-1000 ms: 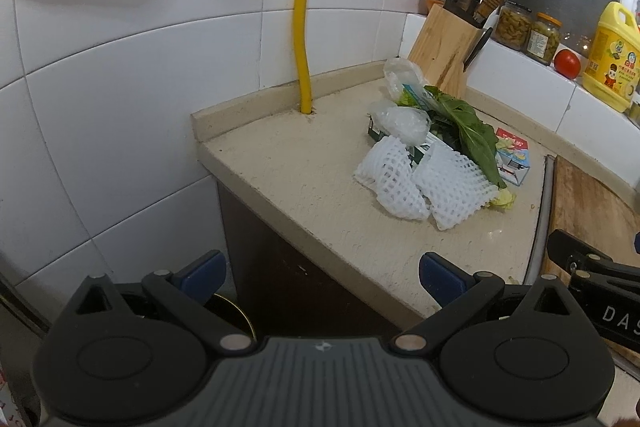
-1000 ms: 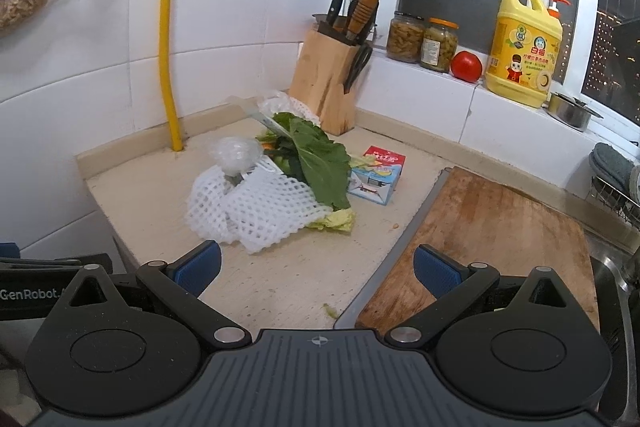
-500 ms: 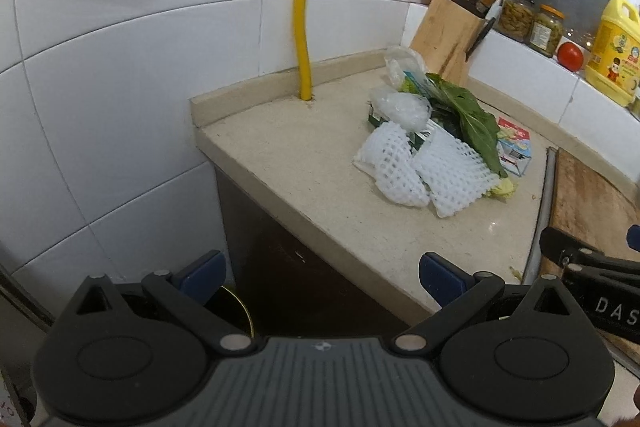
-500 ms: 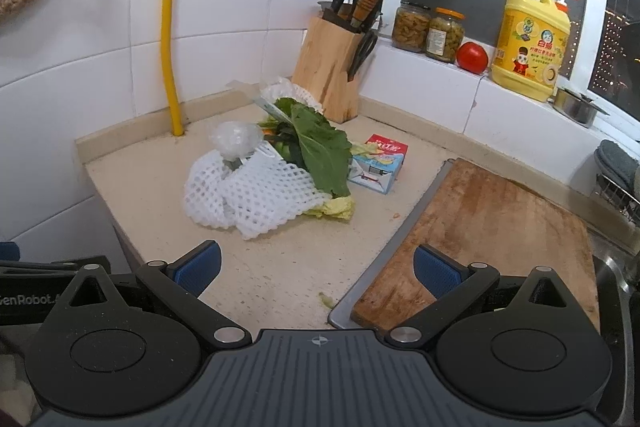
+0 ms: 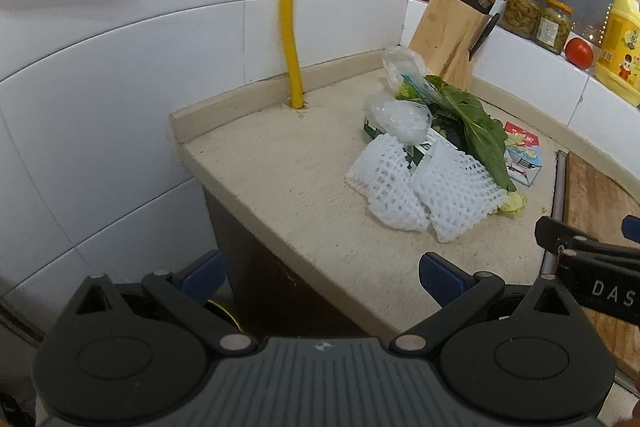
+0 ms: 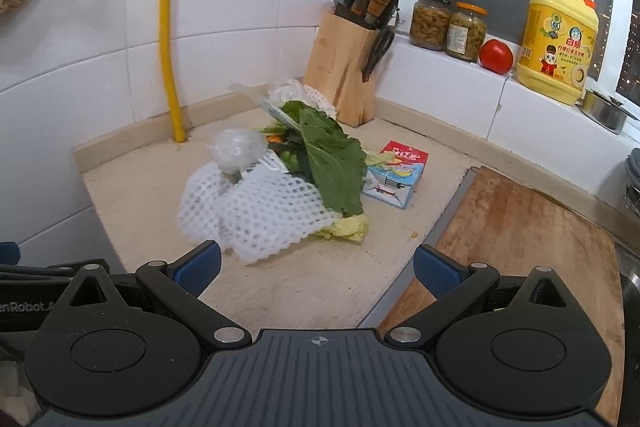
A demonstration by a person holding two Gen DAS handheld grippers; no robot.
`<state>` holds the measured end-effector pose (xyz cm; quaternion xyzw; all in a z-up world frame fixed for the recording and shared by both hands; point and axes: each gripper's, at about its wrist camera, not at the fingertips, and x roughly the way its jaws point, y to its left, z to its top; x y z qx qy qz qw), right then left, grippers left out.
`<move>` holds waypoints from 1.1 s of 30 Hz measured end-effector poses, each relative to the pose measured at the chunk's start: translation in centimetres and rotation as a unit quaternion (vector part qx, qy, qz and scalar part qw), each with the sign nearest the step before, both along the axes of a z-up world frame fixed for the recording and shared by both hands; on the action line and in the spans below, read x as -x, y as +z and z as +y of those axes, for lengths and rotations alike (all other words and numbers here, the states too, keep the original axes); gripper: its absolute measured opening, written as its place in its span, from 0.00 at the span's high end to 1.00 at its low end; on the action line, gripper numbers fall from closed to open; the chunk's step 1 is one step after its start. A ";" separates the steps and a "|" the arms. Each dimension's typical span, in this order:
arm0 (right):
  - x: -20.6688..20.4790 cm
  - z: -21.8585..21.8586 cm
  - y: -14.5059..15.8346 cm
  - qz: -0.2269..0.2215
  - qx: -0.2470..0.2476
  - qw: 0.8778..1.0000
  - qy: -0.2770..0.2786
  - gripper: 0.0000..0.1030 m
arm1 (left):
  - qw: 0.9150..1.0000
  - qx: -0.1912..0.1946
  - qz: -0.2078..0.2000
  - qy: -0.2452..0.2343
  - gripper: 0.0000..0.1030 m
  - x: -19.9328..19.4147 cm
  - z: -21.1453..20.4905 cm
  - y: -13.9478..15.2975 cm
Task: Collect trash
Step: 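Move both tools toward the white foam nets on the counter, then close the right tool on one foam net while the left tool grasps another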
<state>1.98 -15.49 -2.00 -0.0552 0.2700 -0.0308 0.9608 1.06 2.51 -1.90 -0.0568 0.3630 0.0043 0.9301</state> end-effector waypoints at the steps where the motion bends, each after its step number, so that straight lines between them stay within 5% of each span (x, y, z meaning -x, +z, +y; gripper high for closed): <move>1: -0.4 -0.3 0.0 0.002 0.000 1.000 -0.002 0.00 | 1.000 0.000 0.000 -0.003 0.04 -0.4 -0.2 -0.1; 18: -6.5 -4.0 -0.6 0.025 -0.005 0.999 -0.022 0.00 | 0.999 0.002 -0.011 -0.035 0.04 -7.6 -2.0 -0.6; 33: -11.4 -3.1 -3.0 0.063 -0.015 0.997 0.035 0.04 | 0.998 0.016 0.032 -0.056 0.04 -13.6 -1.7 -2.8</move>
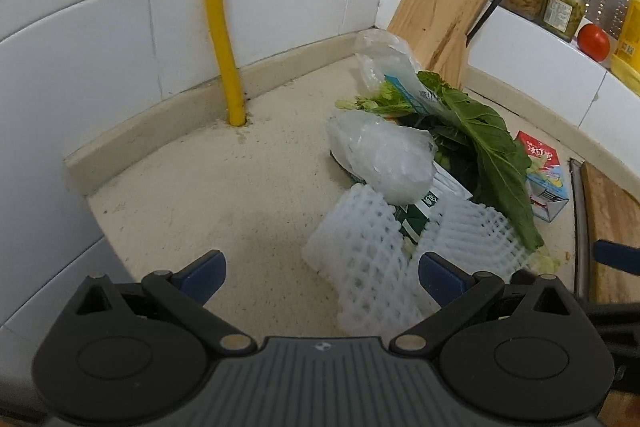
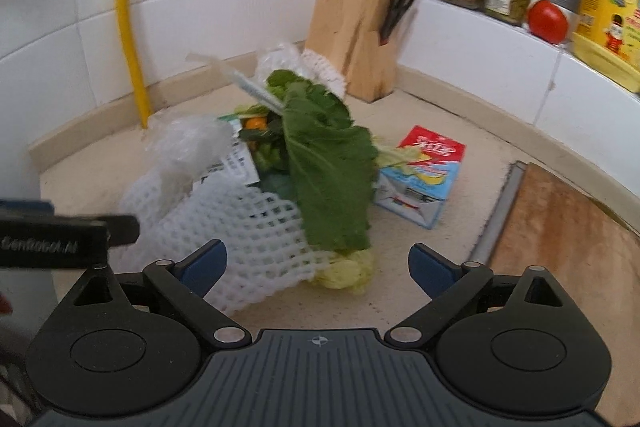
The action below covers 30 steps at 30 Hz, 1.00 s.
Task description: Collect trash
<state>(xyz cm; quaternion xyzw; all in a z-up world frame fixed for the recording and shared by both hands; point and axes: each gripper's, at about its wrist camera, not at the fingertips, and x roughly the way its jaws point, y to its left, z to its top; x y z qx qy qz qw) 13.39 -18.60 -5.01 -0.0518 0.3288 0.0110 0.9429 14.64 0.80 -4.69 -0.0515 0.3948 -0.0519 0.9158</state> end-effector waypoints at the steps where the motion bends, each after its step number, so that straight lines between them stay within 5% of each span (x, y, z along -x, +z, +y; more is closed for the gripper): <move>1: -0.2 0.1 -0.1 0.002 0.000 1.000 0.007 0.04 | 1.000 0.001 0.003 -0.005 0.05 -0.3 0.0 -0.1; 9: -1.5 0.8 -1.1 0.025 -0.004 0.998 0.055 0.20 | 0.999 0.007 0.025 -0.028 0.13 -2.5 -0.5 -0.6; 14: -1.9 1.1 -1.6 0.039 -0.009 0.995 0.091 0.26 | 0.998 0.032 0.054 -0.032 0.51 -3.7 -0.3 -1.4; 18: -2.5 1.7 -2.2 0.057 0.002 0.992 0.109 0.34 | 0.997 0.036 0.065 -0.033 0.62 -4.0 -0.6 -1.9; 25: -2.8 0.8 -2.2 0.079 -0.037 0.990 0.113 0.80 | 0.995 0.033 0.071 -0.057 0.83 -2.4 -0.7 -1.3; 30: -0.8 0.7 -1.6 0.083 -0.033 0.990 0.106 0.88 | 0.994 0.037 0.069 -0.080 0.83 0.5 0.3 -0.6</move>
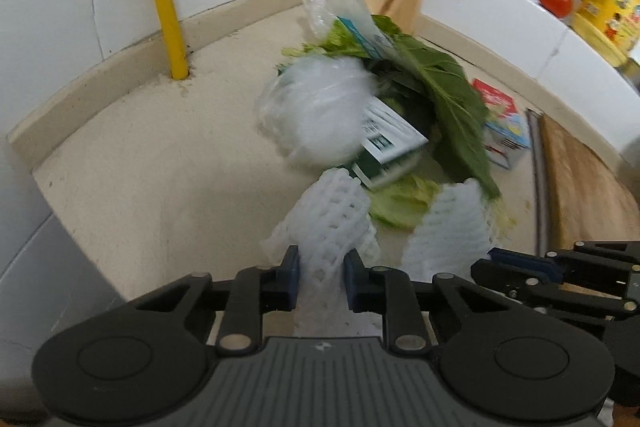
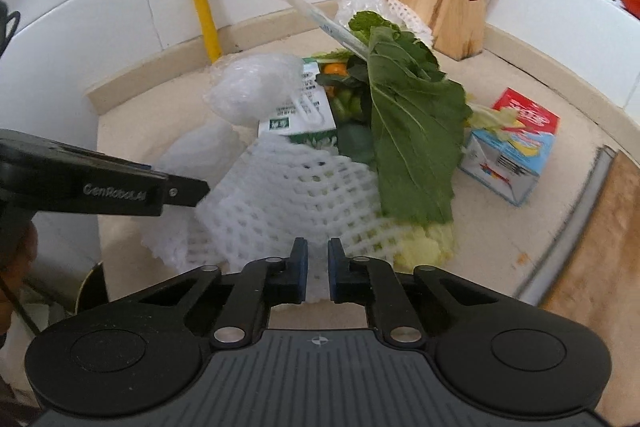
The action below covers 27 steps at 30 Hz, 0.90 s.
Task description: Collect trash
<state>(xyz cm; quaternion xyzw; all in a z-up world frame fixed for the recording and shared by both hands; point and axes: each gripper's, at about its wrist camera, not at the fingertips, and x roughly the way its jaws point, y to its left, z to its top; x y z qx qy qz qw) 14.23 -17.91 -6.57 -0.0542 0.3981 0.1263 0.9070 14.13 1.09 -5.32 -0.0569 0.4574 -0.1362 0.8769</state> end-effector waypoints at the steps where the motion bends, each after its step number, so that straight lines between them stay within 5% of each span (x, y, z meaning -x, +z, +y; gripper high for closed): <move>1: 0.7 0.0 0.2 0.000 0.001 1.000 -0.002 0.88 | 1.000 0.003 -0.003 -0.003 0.83 0.5 0.2 0.1; 6: 4.1 0.0 1.4 -0.005 0.013 1.000 -0.010 0.87 | 1.000 -0.007 -0.008 -0.007 0.79 2.2 0.6 0.1; 8: 4.5 -0.3 1.1 0.001 0.028 0.999 -0.016 0.83 | 1.000 -0.013 -0.006 -0.004 0.63 2.7 0.8 0.0; 10: 4.7 -0.5 0.7 0.006 0.046 0.998 -0.029 0.60 | 1.000 -0.015 -0.008 0.001 0.48 3.1 1.1 0.0; 12: 5.0 -0.5 0.6 0.002 0.054 0.998 -0.043 0.09 | 1.000 -0.019 -0.023 0.006 0.42 3.4 1.3 0.3; 16: 5.7 -0.5 1.2 -0.036 0.035 0.998 -0.042 0.06 | 0.999 -0.030 -0.043 0.016 0.29 3.3 1.4 0.7; 27: 5.2 0.9 -0.7 -0.020 0.047 0.999 0.018 0.05 | 0.999 -0.039 -0.022 0.012 0.28 2.9 0.1 -0.6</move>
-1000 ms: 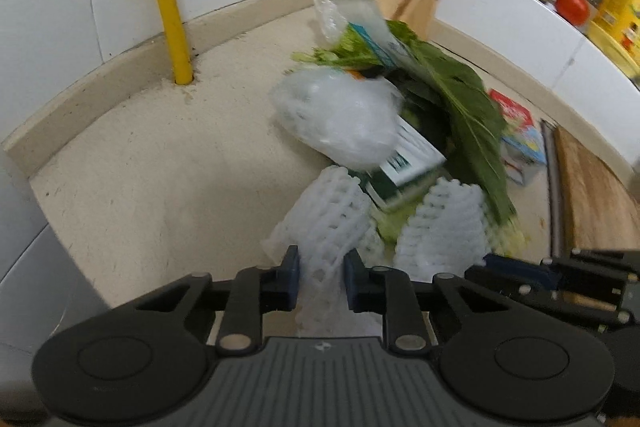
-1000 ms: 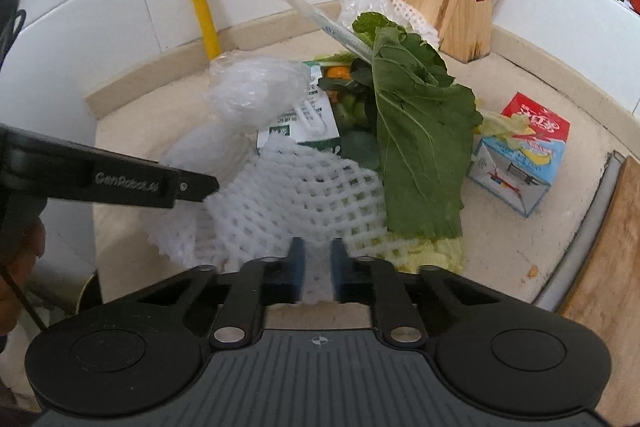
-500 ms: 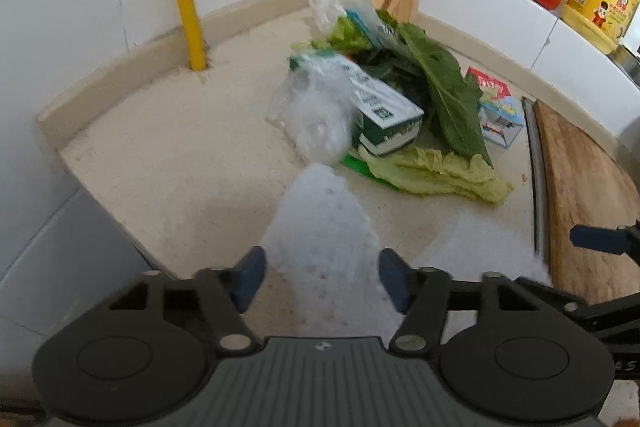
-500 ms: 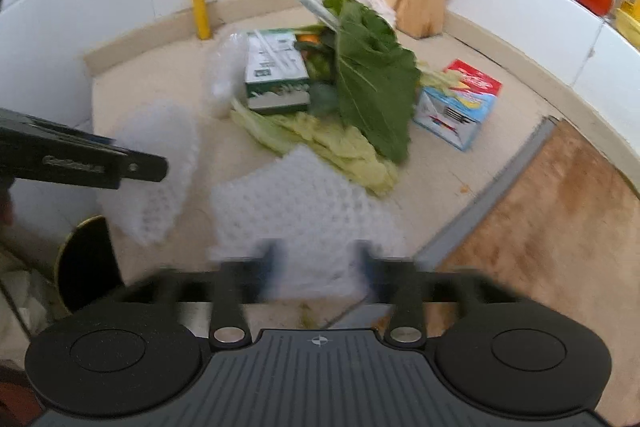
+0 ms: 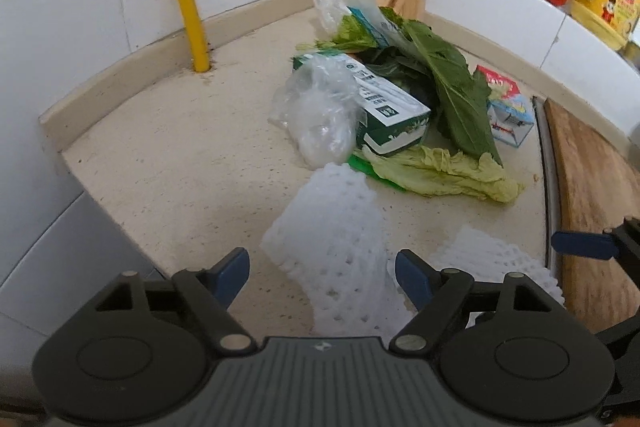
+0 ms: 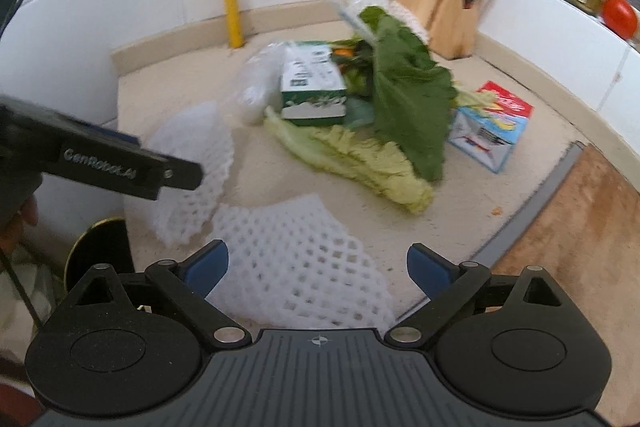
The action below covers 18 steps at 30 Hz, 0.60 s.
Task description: Collect trash
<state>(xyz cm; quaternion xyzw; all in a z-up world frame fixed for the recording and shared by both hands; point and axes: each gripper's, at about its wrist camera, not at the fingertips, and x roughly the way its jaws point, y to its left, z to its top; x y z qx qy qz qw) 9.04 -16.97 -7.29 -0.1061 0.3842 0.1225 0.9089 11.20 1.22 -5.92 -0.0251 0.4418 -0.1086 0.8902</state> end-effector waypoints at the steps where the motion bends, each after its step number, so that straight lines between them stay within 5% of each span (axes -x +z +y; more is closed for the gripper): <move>1: 0.0 0.2 -0.1 0.001 0.002 1.000 0.003 0.05 | 1.000 -0.004 0.001 -0.003 0.28 0.0 -0.2 -0.1; 5: -0.2 0.3 -0.4 0.001 0.005 1.000 0.014 0.08 | 1.000 -0.007 0.010 -0.009 0.32 -0.2 -0.7 -0.5; 8: -0.6 0.2 -1.0 0.021 0.001 1.000 0.021 0.27 | 1.000 -0.011 0.017 -0.009 0.57 -0.2 -0.9 -0.9; 13: -0.6 0.3 -0.8 0.042 -0.032 0.998 0.025 0.53 | 1.000 0.003 0.015 -0.011 0.80 0.4 -0.7 -0.5; 15: -0.3 0.1 -0.4 0.044 -0.041 0.998 0.019 0.69 | 1.000 0.008 0.016 -0.012 0.84 0.6 -0.5 -0.3; 18: -0.1 -0.5 0.1 0.046 -0.059 0.997 0.005 0.75 | 1.000 0.013 0.009 -0.011 0.85 1.2 -0.2 0.1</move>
